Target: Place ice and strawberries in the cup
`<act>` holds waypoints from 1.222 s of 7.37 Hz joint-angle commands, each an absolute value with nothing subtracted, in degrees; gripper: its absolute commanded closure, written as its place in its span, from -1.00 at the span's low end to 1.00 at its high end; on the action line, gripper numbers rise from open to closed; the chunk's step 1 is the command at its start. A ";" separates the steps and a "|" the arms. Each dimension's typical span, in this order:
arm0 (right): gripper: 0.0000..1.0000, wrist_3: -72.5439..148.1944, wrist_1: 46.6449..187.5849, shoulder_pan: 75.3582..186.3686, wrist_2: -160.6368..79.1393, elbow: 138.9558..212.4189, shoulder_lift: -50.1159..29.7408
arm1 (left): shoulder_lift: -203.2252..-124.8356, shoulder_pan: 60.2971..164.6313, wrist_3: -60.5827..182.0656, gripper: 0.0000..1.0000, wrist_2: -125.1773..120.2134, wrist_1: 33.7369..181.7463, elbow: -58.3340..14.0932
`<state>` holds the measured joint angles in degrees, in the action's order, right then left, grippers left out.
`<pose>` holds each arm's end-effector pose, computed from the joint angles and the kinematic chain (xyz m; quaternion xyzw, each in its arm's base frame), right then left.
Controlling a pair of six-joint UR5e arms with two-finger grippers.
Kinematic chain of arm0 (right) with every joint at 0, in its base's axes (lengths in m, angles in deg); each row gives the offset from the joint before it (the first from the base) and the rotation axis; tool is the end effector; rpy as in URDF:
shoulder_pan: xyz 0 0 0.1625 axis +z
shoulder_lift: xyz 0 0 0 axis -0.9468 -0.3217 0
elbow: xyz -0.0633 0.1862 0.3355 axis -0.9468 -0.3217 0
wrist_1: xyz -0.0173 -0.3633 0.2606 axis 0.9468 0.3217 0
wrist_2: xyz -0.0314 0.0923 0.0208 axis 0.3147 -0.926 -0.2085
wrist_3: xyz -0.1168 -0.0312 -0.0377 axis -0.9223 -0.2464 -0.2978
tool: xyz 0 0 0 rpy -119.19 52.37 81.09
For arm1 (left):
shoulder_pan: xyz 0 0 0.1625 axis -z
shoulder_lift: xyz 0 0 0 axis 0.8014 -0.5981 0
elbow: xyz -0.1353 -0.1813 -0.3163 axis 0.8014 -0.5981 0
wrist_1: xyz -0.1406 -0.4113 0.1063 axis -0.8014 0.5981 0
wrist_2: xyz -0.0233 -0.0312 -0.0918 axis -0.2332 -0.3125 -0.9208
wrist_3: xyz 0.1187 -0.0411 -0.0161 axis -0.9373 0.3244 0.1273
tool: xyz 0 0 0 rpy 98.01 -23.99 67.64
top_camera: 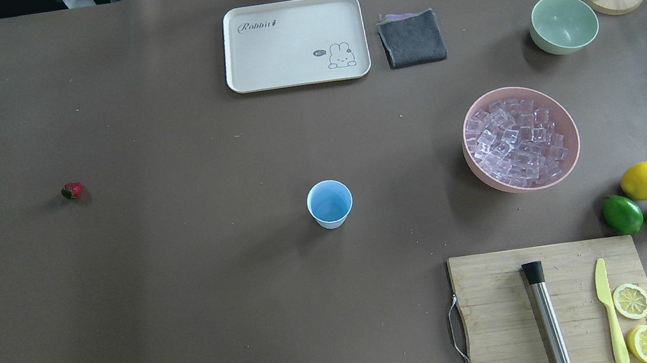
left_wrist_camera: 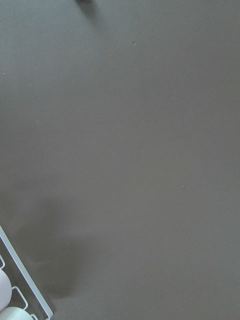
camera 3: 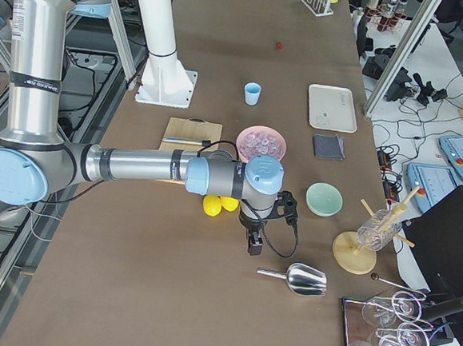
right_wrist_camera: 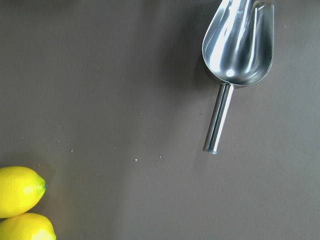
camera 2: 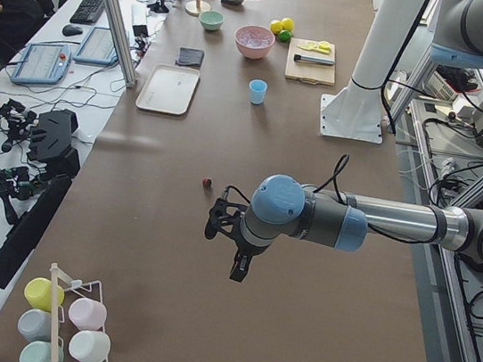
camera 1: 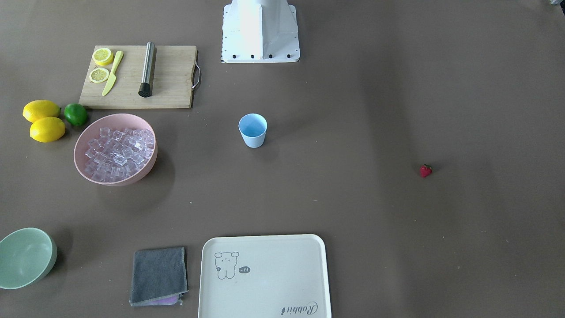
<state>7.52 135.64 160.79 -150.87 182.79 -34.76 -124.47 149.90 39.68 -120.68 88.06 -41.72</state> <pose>0.0429 -0.4960 0.6002 0.0457 -0.3648 -0.1164 0.9226 -0.0831 -0.3966 0.5922 0.1040 0.4106 0.0240 0.9055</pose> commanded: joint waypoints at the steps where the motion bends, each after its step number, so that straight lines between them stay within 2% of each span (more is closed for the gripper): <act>1: -1.00 7.44 135.64 160.70 -153.33 182.71 -35.04 | -124.05 149.95 40.21 -0.95 -121.13 88.14 -41.63; 9: -0.97 13.03 135.47 157.73 -161.86 184.19 -35.48 | -124.40 149.95 40.30 -0.95 -121.22 89.36 -41.72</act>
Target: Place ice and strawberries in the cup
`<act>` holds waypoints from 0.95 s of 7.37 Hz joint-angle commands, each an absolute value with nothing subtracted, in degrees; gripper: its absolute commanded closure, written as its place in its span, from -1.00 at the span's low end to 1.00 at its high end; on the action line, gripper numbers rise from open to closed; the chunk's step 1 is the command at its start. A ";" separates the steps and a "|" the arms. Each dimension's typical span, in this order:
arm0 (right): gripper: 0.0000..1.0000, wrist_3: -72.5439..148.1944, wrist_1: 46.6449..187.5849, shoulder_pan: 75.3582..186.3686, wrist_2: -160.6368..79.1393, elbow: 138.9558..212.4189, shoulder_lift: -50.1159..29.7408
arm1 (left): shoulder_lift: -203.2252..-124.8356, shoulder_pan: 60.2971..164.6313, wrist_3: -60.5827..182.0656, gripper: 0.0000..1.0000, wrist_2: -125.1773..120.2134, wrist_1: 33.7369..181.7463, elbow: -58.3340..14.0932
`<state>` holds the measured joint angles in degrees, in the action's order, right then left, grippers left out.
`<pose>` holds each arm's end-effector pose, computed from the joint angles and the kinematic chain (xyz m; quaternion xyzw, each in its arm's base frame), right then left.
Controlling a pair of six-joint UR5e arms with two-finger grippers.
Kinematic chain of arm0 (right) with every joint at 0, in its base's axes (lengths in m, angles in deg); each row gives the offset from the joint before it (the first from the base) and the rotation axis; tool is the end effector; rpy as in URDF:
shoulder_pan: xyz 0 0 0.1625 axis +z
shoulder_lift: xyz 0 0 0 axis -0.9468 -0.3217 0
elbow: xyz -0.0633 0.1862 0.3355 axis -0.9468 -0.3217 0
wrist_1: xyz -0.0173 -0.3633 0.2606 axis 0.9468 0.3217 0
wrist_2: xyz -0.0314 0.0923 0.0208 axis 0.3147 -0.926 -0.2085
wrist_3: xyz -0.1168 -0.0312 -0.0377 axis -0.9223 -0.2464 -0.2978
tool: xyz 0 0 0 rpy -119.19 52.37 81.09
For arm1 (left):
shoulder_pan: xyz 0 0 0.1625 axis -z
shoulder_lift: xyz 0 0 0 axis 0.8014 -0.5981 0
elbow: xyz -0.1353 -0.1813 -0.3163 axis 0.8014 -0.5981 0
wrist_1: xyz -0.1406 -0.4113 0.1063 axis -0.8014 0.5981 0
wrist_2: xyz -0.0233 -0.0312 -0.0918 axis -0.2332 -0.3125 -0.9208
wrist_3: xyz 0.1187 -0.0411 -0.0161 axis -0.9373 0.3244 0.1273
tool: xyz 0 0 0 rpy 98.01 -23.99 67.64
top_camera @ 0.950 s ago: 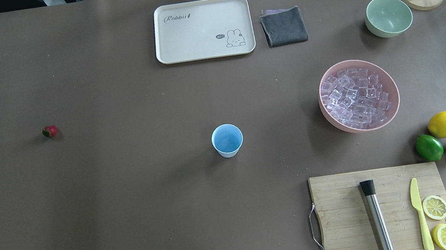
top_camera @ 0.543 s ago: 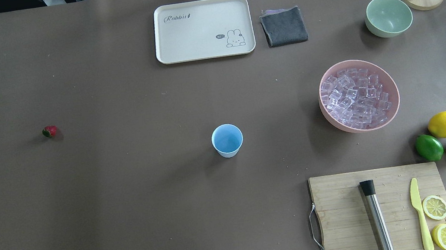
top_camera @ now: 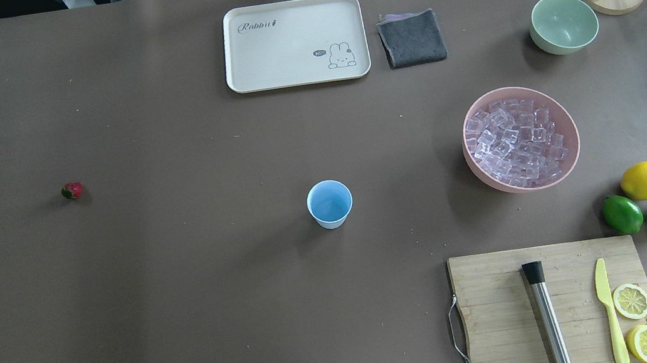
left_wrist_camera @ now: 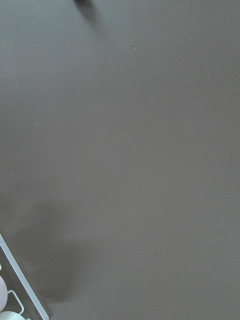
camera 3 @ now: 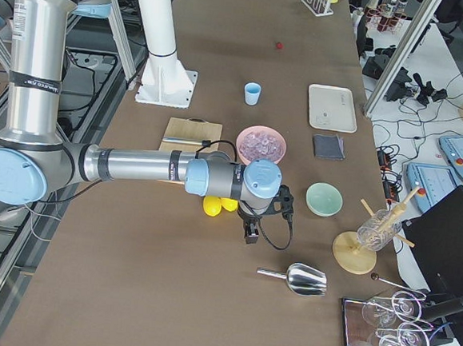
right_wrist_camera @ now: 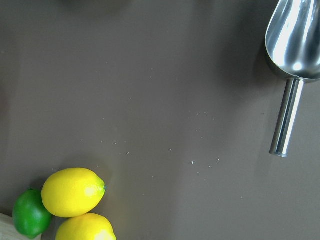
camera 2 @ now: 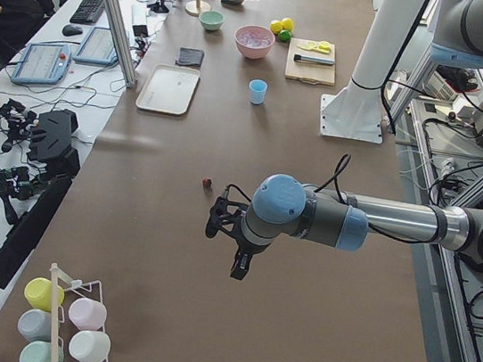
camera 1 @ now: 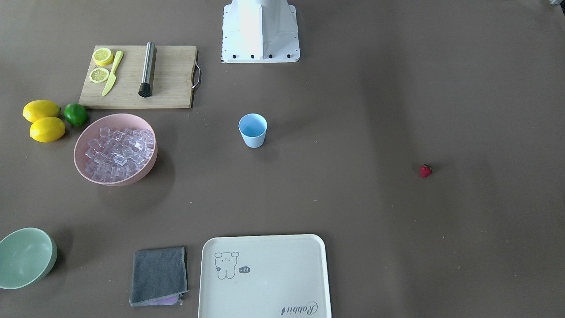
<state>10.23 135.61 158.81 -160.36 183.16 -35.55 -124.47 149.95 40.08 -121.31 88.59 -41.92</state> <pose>0.0119 -0.4909 0.5880 0.0333 -0.4421 -0.1053 0.8901 -0.0826 -0.3974 0.5883 0.1089 0.4151 0.0235 0.9029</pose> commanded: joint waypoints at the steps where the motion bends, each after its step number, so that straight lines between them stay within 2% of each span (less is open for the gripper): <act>1: -0.96 17.85 135.47 155.72 -161.87 186.03 -35.30 | -124.40 149.95 40.21 -0.95 -121.22 89.55 -41.72; 5: -0.94 32.64 135.38 148.94 -162.40 192.37 -33.81 | -124.66 149.77 39.69 -0.95 -121.22 89.55 -41.01; 7: -0.93 43.67 135.38 143.16 -160.48 193.34 -29.53 | -124.49 149.77 40.03 -0.95 -121.31 89.46 -41.10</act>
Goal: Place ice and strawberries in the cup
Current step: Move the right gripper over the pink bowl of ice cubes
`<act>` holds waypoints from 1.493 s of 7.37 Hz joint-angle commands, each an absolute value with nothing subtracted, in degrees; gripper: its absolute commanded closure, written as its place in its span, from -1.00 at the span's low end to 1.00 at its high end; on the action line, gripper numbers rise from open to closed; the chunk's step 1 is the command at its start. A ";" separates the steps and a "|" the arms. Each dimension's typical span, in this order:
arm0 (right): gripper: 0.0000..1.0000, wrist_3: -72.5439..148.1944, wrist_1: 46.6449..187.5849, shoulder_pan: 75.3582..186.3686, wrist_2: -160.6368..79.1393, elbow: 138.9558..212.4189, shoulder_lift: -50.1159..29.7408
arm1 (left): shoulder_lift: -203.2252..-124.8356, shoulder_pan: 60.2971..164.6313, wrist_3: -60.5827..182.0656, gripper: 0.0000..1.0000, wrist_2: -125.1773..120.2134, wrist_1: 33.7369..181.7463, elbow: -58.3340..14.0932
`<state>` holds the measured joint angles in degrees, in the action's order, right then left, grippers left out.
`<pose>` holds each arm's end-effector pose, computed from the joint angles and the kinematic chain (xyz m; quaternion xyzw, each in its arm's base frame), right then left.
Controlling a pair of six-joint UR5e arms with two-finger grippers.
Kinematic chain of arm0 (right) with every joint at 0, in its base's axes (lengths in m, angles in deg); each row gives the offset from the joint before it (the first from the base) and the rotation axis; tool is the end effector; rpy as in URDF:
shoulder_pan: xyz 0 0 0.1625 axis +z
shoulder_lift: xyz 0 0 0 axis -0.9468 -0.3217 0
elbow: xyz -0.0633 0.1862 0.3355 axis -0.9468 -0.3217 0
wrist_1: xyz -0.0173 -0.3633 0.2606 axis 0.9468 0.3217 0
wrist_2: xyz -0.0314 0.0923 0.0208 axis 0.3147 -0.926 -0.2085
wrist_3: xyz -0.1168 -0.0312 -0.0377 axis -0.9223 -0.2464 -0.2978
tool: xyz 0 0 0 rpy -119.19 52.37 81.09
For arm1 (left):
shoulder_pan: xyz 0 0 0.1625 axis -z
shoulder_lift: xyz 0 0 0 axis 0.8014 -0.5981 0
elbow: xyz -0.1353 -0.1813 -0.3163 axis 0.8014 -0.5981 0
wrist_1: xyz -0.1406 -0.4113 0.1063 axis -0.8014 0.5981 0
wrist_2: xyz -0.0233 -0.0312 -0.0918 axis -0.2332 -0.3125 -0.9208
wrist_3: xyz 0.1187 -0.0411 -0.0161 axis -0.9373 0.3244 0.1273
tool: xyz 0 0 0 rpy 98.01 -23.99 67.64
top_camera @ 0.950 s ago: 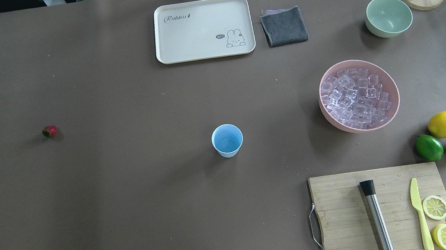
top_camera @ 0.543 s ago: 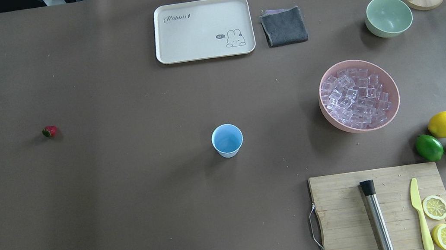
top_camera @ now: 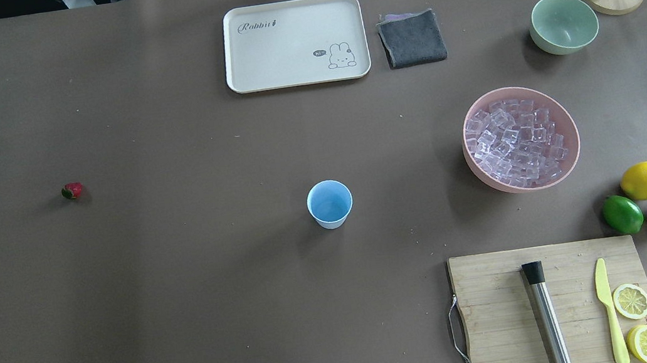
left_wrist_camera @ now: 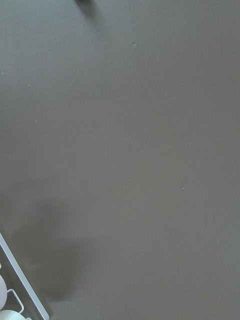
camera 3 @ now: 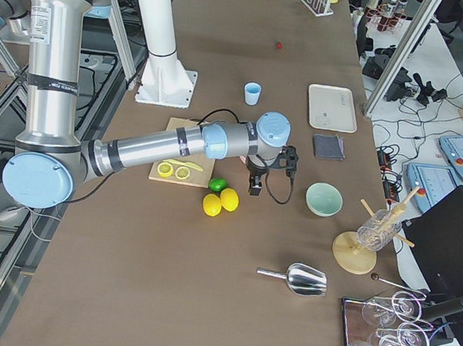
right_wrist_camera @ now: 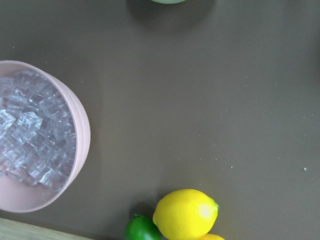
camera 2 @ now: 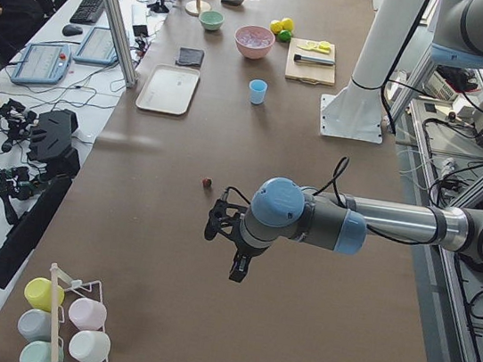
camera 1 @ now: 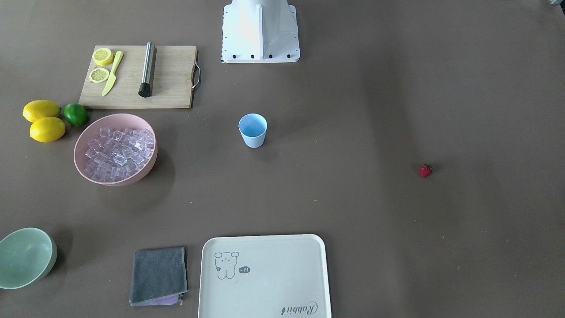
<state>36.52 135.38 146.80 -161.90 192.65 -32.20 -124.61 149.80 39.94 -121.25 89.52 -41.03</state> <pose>-0.0968 -0.4992 0.4686 -0.0179 -0.4632 -0.0458 0.8849 -0.0818 -0.3987 0.5939 0.1102 0.4144 0.0264 0.9030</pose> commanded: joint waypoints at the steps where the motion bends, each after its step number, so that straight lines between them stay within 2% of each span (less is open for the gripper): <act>1: -0.93 47.13 135.29 140.60 -159.16 194.04 -28.81 | -124.40 149.77 40.03 -0.95 -121.31 89.55 -41.10; 2: -0.93 52.21 131.37 138.32 -157.32 194.14 -28.10 | -124.40 149.77 40.03 -0.95 -121.22 89.55 -41.10; 4: -0.79 69.60 118.73 129.80 -150.65 193.70 -27.66 | -124.57 149.77 40.03 -0.95 -121.22 89.55 -41.01; 5: -0.68 70.79 119.98 126.98 -150.88 192.13 -25.57 | -124.57 149.77 40.12 -0.95 -121.22 89.55 -40.93; 7: -0.65 71.77 123.42 123.98 -148.96 191.32 -23.17 | -124.57 149.77 40.04 -0.95 -121.22 89.64 -41.01; 8: -0.53 71.77 123.51 121.97 -144.86 191.33 -22.74 | -124.57 149.77 40.03 -0.95 -121.22 89.64 -40.93; 10: -0.12 71.77 123.60 120.28 -142.98 190.97 -21.85 | -124.57 149.77 40.03 -0.95 -121.22 89.64 -40.84; 11: -0.01 71.86 123.60 120.10 -142.88 190.97 -21.94 | -124.57 149.77 40.03 -0.95 -121.22 89.64 -40.75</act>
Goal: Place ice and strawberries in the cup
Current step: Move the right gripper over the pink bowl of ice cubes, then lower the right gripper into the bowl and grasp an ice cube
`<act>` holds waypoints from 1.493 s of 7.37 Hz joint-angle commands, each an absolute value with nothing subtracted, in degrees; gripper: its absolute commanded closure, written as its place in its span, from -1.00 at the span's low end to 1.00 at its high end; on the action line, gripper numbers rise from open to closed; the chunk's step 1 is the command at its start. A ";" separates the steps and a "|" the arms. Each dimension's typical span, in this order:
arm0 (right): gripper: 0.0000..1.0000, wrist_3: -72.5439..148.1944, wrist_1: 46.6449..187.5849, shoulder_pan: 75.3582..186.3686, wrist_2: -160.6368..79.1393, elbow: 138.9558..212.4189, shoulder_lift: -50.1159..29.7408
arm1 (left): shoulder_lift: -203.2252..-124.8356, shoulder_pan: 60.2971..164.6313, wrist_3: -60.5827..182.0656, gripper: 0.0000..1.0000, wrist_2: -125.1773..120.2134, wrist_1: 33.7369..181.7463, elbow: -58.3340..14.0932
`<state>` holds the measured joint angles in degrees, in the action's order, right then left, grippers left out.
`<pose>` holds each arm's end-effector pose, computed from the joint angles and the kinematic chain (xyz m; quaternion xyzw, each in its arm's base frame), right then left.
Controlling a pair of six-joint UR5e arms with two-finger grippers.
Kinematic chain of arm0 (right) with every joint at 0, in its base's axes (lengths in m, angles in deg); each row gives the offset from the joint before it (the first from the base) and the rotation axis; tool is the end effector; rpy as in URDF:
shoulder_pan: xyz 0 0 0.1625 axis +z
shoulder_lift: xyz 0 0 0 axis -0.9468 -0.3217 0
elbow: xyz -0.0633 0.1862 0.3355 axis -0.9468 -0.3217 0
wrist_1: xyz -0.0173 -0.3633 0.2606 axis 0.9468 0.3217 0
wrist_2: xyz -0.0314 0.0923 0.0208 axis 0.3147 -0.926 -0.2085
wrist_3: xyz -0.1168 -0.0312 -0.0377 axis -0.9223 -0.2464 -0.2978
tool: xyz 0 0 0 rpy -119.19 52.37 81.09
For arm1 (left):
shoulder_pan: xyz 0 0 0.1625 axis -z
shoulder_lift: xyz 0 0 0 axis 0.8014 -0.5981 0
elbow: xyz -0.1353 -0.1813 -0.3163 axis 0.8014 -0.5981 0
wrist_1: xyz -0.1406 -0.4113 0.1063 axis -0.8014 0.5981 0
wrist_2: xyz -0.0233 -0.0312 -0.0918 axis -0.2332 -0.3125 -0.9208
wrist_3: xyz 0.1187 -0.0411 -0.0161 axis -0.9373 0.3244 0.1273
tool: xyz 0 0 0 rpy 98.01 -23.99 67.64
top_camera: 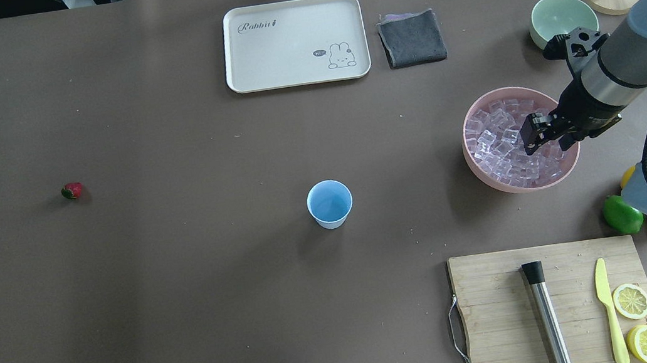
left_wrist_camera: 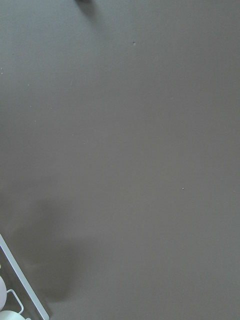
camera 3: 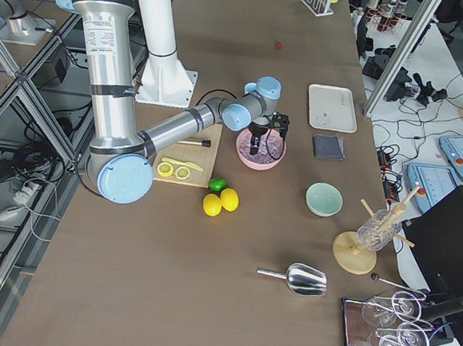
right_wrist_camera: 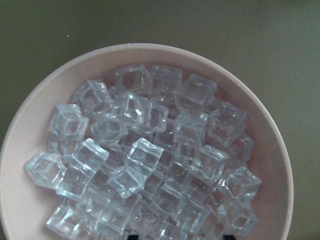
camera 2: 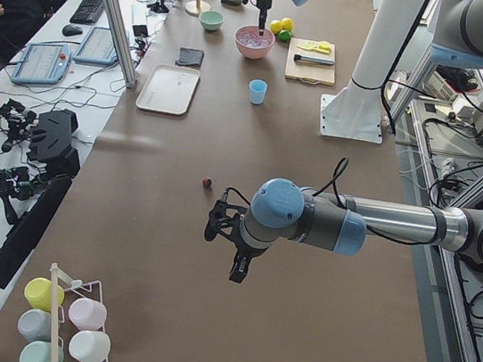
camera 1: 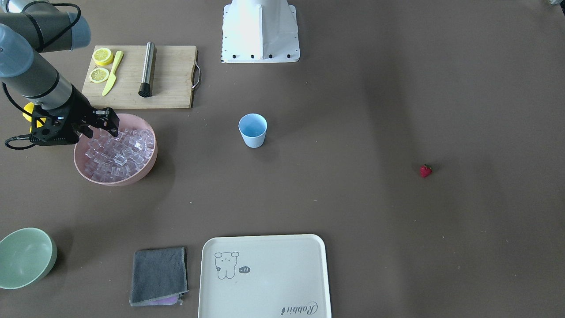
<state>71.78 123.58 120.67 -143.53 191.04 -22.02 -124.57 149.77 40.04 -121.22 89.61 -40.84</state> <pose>-0.3310 -0.4777 0.3867 -0.0184 -0.4014 -0.0094 0.9157 -0.0816 -0.3983 0.5959 0.1086 0.4145 0.0253 0.9032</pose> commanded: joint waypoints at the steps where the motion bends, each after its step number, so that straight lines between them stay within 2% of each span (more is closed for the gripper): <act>1: 0.12 73.34 123.51 119.49 -142.71 190.97 -21.94 | -124.57 149.77 39.95 -0.95 -121.22 89.64 -40.75; 4: 0.09 74.23 123.42 118.08 -141.22 190.89 -21.94 | -124.57 149.77 39.68 -0.95 -121.22 89.64 -40.84; 6: -0.09 75.54 123.51 117.99 -141.39 190.89 -22.12 | -124.57 149.77 39.60 -0.95 -121.22 89.64 -40.84; 9: -0.05 78.63 123.42 117.20 -141.21 190.62 -22.03 | -124.57 149.77 39.51 -0.95 -121.14 89.72 -40.75; 11: 0.14 78.89 123.08 116.94 -141.21 190.19 -21.94 | -124.49 149.77 39.51 -0.95 -121.13 89.72 -40.75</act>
